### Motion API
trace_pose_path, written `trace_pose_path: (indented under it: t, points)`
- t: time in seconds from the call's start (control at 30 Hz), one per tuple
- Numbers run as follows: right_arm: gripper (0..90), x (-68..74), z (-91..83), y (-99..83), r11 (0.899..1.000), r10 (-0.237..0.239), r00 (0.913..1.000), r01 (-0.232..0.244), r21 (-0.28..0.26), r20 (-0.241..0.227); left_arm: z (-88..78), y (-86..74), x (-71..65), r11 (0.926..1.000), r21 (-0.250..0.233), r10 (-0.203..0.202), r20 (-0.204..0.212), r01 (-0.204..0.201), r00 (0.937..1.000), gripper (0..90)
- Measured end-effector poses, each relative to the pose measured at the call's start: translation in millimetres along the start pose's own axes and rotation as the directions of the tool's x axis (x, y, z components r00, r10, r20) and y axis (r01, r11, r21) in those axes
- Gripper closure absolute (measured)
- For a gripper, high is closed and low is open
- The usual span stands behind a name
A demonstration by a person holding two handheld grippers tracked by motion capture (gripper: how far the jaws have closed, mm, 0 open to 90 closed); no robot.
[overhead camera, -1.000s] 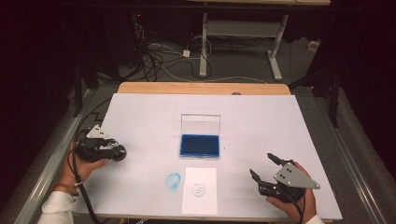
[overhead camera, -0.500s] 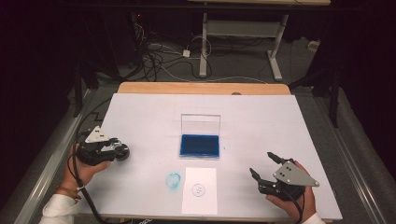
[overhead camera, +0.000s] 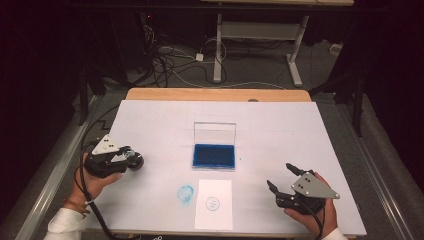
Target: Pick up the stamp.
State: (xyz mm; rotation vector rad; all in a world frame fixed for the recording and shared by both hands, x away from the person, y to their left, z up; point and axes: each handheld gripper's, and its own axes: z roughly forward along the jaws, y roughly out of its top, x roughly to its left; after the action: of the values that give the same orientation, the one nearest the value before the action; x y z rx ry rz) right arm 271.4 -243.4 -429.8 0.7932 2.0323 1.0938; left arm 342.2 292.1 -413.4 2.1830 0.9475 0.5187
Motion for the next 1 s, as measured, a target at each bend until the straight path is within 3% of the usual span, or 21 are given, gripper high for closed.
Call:
trace_pose_path:
  t: [0.63, 1.0]
  points:
    - [24.4, 2.1, 2.3, -0.8, 1.000, -0.006, 0.9998, 0.007, 0.013, -0.017, 10.4, 23.4, -20.1, 0.9978, -0.030, 0.060, 0.031, -0.060, 0.9977, 54.3]
    - [23.9, 3.1, 3.6, -1.0, 1.000, -0.009, 0.9996, 0.010, 0.023, -0.025, 22.3, 35.8, -35.6, 0.9940, -0.065, 0.094, 0.093, -0.088, 0.9913, 54.3]
